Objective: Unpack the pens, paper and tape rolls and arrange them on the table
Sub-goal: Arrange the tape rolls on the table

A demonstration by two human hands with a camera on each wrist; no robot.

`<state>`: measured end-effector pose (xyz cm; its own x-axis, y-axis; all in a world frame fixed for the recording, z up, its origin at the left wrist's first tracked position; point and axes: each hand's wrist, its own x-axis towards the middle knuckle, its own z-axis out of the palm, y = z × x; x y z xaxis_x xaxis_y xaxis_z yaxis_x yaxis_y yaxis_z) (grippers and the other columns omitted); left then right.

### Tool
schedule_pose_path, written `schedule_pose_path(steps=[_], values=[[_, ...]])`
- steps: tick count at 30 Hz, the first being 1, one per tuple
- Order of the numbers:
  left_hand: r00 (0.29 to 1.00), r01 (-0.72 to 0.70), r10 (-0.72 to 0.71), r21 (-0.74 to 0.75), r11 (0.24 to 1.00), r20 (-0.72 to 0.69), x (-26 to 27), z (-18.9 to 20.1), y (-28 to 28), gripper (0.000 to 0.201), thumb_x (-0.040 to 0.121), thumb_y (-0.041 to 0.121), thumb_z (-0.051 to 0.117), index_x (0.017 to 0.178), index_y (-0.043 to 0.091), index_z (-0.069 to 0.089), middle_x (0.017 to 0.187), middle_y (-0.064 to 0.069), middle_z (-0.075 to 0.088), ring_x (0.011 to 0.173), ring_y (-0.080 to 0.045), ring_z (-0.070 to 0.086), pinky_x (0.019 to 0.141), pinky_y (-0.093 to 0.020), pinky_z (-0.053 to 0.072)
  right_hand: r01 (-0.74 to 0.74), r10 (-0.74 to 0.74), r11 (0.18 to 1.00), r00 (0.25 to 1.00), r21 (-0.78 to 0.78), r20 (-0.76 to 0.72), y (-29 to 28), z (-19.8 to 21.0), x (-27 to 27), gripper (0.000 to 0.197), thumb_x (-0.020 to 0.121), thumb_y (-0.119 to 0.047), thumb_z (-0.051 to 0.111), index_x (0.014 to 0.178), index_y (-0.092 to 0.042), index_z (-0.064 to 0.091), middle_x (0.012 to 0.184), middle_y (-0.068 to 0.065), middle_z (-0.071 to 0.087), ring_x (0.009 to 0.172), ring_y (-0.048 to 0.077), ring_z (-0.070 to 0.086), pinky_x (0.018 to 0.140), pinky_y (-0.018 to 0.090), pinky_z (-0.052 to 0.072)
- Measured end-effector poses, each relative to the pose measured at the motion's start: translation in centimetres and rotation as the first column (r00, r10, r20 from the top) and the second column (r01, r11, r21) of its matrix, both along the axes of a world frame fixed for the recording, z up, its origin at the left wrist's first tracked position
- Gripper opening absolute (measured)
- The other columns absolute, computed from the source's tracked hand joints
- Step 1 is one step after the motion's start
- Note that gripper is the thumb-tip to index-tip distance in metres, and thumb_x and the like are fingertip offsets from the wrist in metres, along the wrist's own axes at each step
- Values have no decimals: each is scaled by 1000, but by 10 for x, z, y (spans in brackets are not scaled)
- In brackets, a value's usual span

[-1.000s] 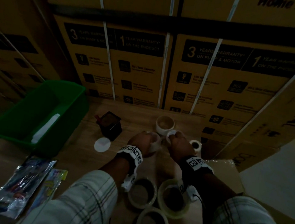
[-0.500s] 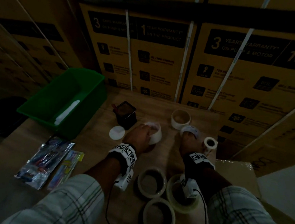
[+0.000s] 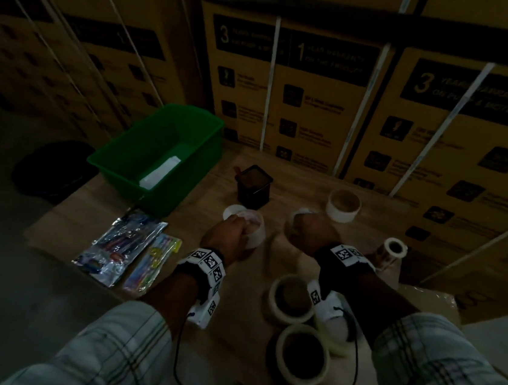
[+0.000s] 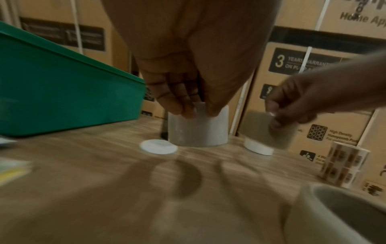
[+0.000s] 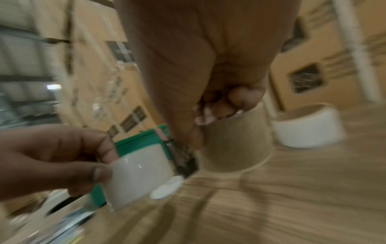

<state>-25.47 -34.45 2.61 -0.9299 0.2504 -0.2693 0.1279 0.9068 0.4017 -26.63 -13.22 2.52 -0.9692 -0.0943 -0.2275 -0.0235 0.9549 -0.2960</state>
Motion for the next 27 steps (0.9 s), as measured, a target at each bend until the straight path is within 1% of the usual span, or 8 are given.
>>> schedule_pose_path(steps=[5,8,12,14,20,22,25,27], values=[[999,37,-37,-2,999,14,40,10,-57,52,91,21,53,142,29,44,150,-4,40,134,-24,42,111,-32,34,-142,144,989,989,-45,25,-72,12,12,40,91,-33,55,111,0,63,125,20,59,112,31,57,92,34,46],[999,8,-10,59,998,37,71,11,-91,49,93,16,51,141,28,45,148,-1,42,133,-21,44,109,-29,35,-142,145,989,984,-31,101,-116,9,23,41,92,-27,54,125,-3,56,135,17,53,123,30,50,101,34,40],[999,2,-4,86,996,33,98,8,-125,43,94,16,52,136,24,49,145,1,45,129,-20,47,108,-29,37,-195,196,981,976,-24,96,-163,-4,38,39,91,-28,55,120,-3,56,128,17,56,116,31,55,98,38,46],[999,15,-19,91,996,48,106,3,-138,44,93,15,54,136,24,47,145,3,44,131,-19,46,107,-27,35,-174,173,985,981,9,88,-180,-12,47,40,91,-31,53,123,-6,54,132,17,53,120,31,53,102,40,45],[986,112,-117,51,992,120,122,-8,-153,45,95,27,52,139,25,47,147,-4,44,131,-24,46,108,-30,36,-44,35,996,994,82,100,-199,-32,78,49,97,-18,40,141,3,34,146,20,39,135,29,40,115,36,30],[976,162,-172,80,984,134,123,-9,-153,41,95,27,51,136,25,52,144,-6,48,130,-26,48,110,-32,38,-87,72,991,988,105,138,-196,-37,86,51,97,-16,42,144,0,31,150,17,34,139,27,35,117,36,27],[963,239,-244,53,970,113,124,-9,-150,39,96,21,50,134,20,55,142,-9,50,127,-28,50,107,-30,37,-103,86,990,982,101,168,-187,-49,89,52,95,-24,45,145,-11,33,154,12,29,141,26,32,116,41,31],[961,266,-269,54,963,64,122,-11,-149,39,96,19,48,134,20,55,143,-9,49,128,-28,48,107,-31,37,-106,86,988,983,115,163,-182,-40,93,47,93,-21,48,139,-13,44,150,11,37,137,25,39,112,39,36]])
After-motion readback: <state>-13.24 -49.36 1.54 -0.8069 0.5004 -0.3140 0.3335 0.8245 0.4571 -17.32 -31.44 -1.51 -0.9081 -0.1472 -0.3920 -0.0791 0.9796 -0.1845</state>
